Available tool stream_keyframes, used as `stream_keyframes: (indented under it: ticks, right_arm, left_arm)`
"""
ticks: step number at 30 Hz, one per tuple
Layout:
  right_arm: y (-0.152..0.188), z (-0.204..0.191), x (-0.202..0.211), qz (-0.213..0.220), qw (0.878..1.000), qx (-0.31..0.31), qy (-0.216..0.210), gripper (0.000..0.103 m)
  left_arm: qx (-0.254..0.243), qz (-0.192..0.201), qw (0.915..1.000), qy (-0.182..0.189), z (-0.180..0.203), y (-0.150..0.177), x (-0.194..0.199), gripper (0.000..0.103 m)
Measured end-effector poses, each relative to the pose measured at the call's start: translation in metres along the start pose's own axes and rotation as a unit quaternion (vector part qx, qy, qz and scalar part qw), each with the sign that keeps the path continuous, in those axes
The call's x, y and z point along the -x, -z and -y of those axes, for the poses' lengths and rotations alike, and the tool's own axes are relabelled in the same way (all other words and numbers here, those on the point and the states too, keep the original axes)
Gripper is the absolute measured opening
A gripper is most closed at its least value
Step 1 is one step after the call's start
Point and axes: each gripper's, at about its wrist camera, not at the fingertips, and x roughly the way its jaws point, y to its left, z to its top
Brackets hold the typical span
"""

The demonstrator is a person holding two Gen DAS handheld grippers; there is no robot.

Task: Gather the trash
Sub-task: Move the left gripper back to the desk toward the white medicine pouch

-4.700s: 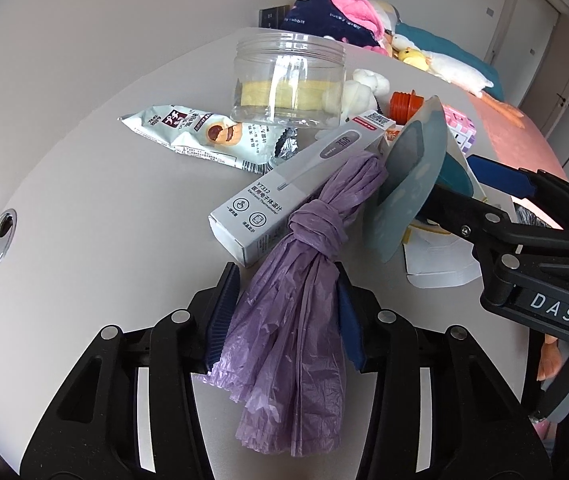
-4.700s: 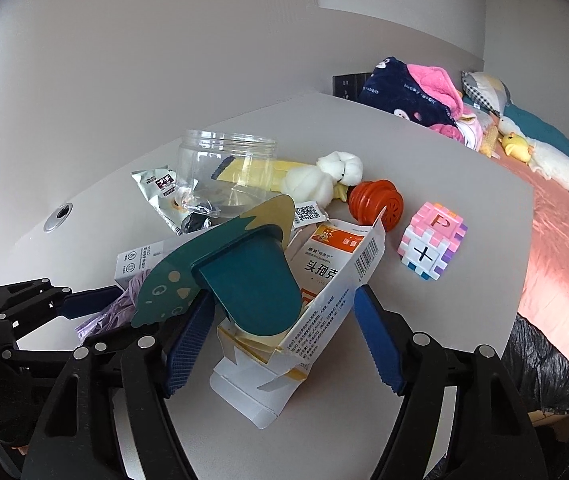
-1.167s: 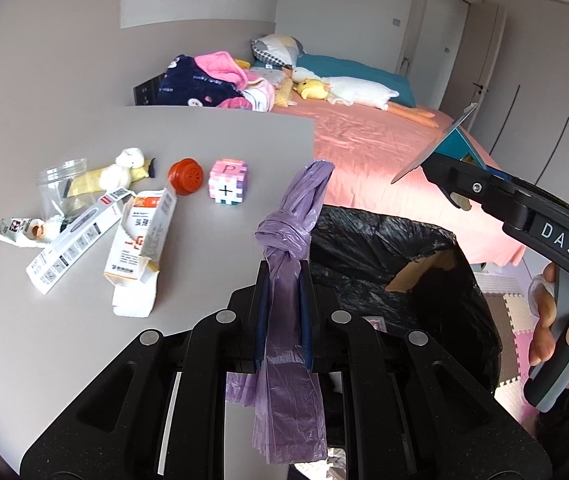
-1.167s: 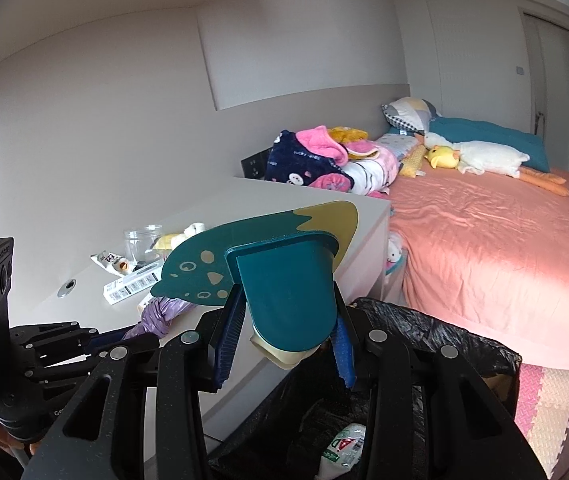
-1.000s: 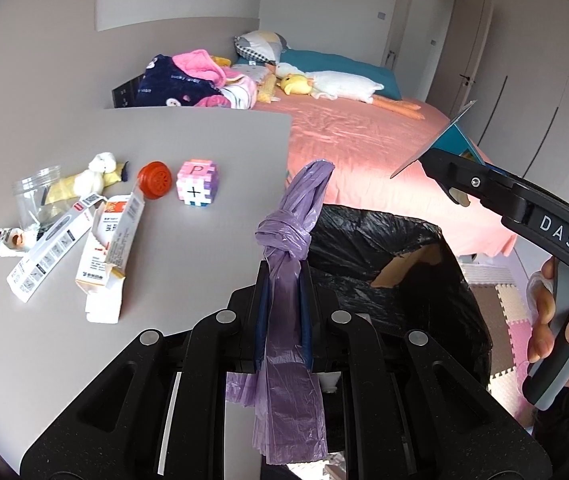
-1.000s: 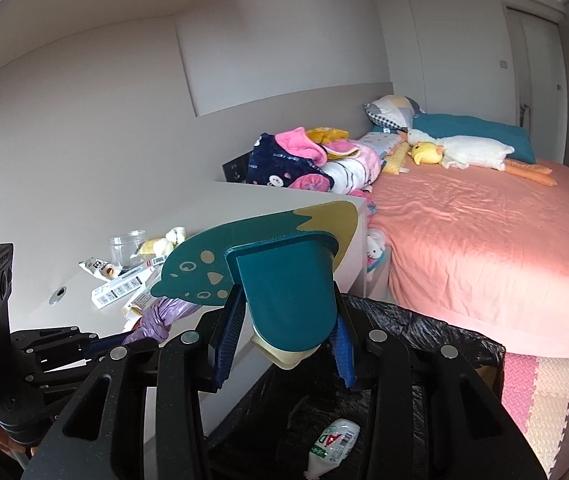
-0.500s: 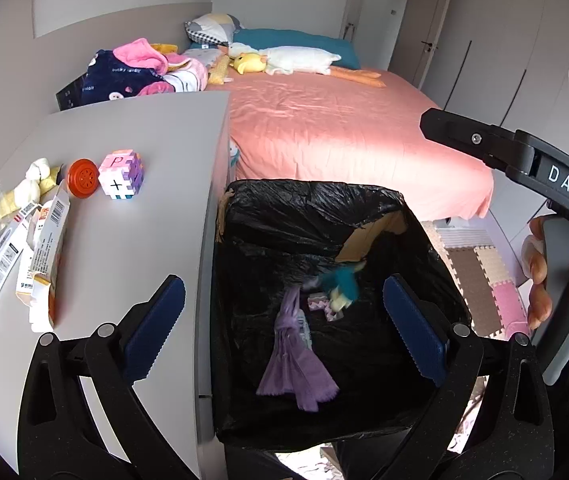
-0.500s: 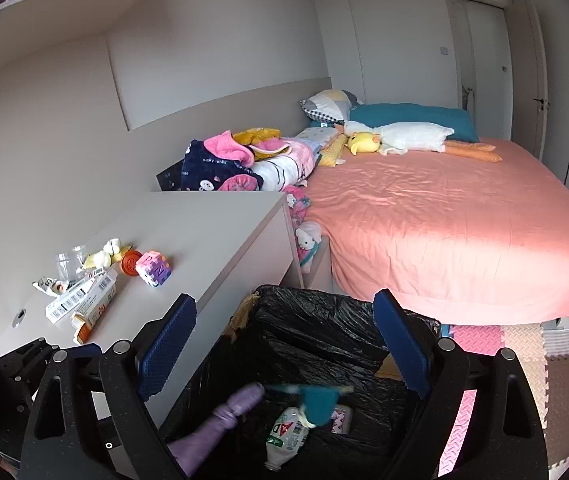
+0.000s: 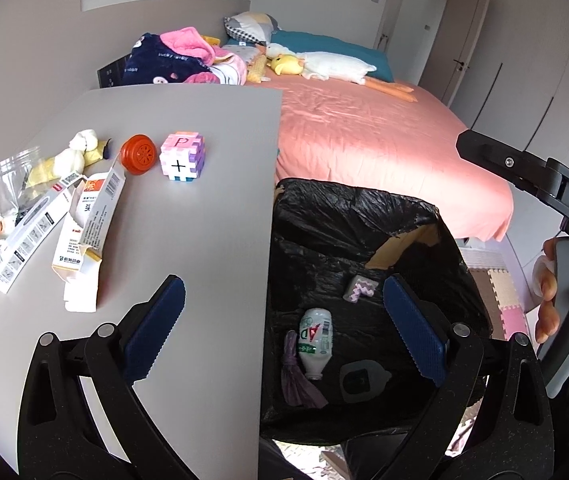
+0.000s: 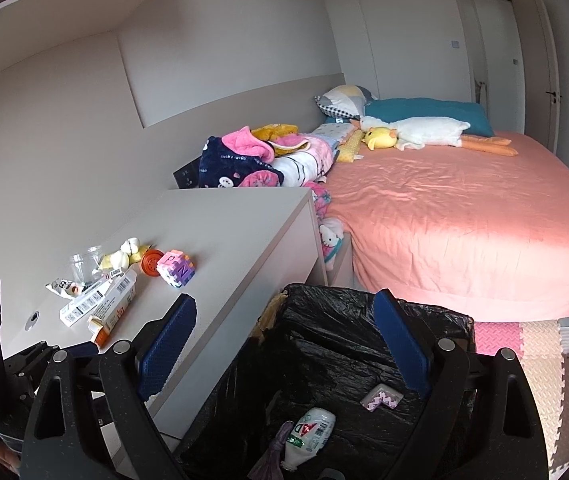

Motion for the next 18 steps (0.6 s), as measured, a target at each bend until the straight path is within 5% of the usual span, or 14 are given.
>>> stream_keyframes:
  ticks: [18]
  right_arm:
    - [-0.001, -0.039, -0.038, -0.024, 0.999, 0.022, -0.026, 0.090]
  left_arm:
    - [0.030, 0.002, 0.9986, -0.044, -0.052, -0.001, 0.006, 0.096]
